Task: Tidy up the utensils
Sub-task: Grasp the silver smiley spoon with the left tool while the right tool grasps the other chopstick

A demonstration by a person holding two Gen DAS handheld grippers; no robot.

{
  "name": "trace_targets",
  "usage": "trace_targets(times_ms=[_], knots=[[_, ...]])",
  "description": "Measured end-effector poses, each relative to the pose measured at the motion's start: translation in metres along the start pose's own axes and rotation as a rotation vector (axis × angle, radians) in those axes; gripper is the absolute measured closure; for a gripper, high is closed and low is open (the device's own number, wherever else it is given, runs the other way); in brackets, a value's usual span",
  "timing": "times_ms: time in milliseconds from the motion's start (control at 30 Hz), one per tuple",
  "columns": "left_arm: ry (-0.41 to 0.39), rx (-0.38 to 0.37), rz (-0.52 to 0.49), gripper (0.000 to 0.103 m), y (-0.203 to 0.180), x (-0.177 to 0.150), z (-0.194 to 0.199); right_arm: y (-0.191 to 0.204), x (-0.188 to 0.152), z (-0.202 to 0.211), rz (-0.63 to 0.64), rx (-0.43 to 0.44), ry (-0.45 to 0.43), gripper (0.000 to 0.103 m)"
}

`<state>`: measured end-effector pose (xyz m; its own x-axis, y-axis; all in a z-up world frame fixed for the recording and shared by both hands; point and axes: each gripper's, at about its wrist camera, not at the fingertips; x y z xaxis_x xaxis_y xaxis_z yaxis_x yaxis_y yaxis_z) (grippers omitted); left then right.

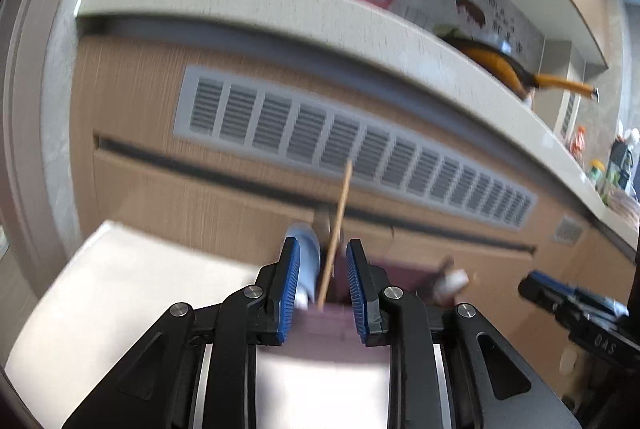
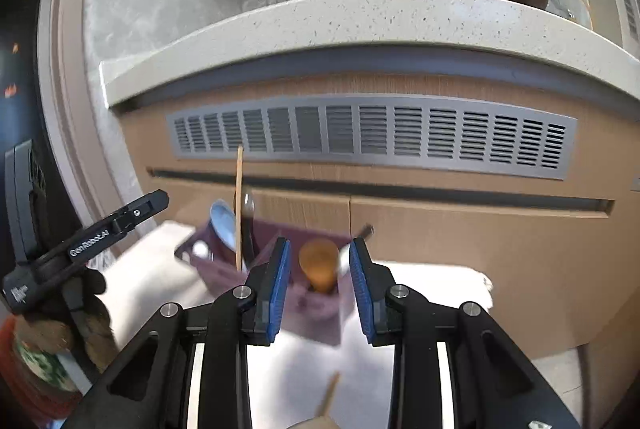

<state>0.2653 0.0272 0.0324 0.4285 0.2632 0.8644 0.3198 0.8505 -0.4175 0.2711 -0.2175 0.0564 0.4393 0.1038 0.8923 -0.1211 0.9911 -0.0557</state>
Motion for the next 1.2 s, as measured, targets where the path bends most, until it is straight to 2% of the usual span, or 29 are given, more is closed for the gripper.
trace_targets(times_ms=[67,133,233,367,467,567,667,800,933,1033,1100,1200], knots=[[0.071,-0.014,0.017,0.077,-0.001,-0.013,0.007,-0.004,-0.009,0.008,0.01,-0.007,0.029,0.074],[0.144,-0.045,0.016,0.077,-0.005,-0.029,0.014,-0.005,-0.022,0.008,0.035,0.014,0.097,0.074],[0.244,-0.075,0.004,0.077,-0.011,-0.049,0.02,0.002,-0.057,0.0,0.09,0.049,0.238,0.074],[0.33,-0.081,0.005,0.077,-0.014,-0.068,0.023,0.013,-0.106,-0.023,0.133,0.015,0.392,0.075],[0.388,-0.082,0.003,0.077,-0.018,-0.077,0.019,0.017,-0.122,-0.039,0.115,0.001,0.468,0.077],[0.427,-0.098,-0.025,0.077,-0.026,-0.087,0.017,0.01,-0.126,-0.04,0.109,-0.027,0.459,0.094],[0.474,-0.145,-0.039,0.077,-0.037,-0.093,0.004,-0.006,-0.128,-0.032,0.092,-0.043,0.456,0.097],[0.566,-0.263,-0.061,0.077,-0.057,-0.106,-0.025,-0.037,-0.14,-0.017,0.045,-0.084,0.467,0.096],[0.684,-0.409,-0.044,0.077,-0.069,-0.121,-0.058,-0.054,-0.155,0.005,-0.008,-0.008,0.485,0.094],[0.774,-0.414,-0.047,0.078,-0.065,-0.129,-0.073,-0.063,-0.159,0.018,-0.054,0.025,0.469,0.092],[0.788,-0.436,-0.044,0.078,-0.061,-0.128,-0.067,-0.068,-0.159,0.029,-0.083,0.053,0.432,0.085],[0.839,-0.462,-0.041,0.078,-0.056,-0.131,-0.047,-0.073,-0.159,0.041,-0.105,0.083,0.395,0.081]])
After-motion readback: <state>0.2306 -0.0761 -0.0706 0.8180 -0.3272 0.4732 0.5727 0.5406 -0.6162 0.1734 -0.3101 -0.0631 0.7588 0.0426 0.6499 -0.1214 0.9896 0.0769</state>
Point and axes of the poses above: each gripper's, at about its wrist camera, not at the fingertips, and z roughly against the way its jaws point, y to its left, x to its top, and after that the axes turned 15 degrees about -x, right-handed
